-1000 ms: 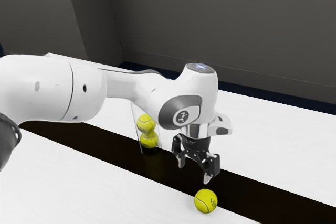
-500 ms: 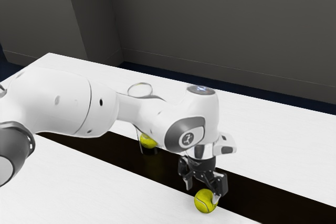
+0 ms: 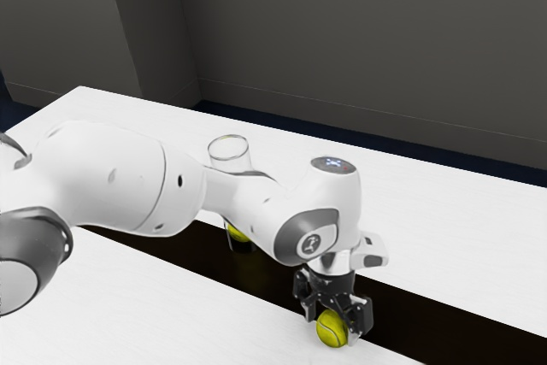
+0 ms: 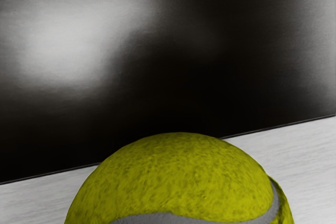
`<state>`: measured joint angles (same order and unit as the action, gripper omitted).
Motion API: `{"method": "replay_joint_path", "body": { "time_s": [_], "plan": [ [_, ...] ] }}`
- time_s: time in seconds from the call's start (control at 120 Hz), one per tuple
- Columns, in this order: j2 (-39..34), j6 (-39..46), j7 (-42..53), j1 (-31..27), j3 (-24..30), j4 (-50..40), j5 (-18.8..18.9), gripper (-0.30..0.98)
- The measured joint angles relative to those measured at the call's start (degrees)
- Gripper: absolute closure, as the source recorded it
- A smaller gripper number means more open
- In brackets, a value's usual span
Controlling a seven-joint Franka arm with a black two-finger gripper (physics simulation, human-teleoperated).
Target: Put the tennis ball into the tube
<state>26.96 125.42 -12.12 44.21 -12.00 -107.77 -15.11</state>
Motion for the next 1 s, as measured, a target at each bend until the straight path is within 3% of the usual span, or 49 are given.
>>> {"method": "replay_joint_path", "body": {
  "time_s": [0.167,0.392,0.633,0.767,0.908,1.0],
  "plan": [
    [0.23,0.48,0.08,0.00,0.20,-0.05,0.00,0.01],
    [0.08,0.64,0.21,-0.08,0.39,-0.33,0.54,0.22],
    [-1.29,0.60,-0.02,-0.17,0.36,-0.27,1.19,0.32],
    [-7.68,-1.49,-0.54,-2.65,-0.13,-0.18,6.46,0.39],
    [-15.37,-5.99,-0.88,-6.14,-1.34,1.78,15.77,0.48],
    [-19.70,-9.30,-0.64,-9.30,-1.57,4.39,19.61,0.51]
  ]
}}
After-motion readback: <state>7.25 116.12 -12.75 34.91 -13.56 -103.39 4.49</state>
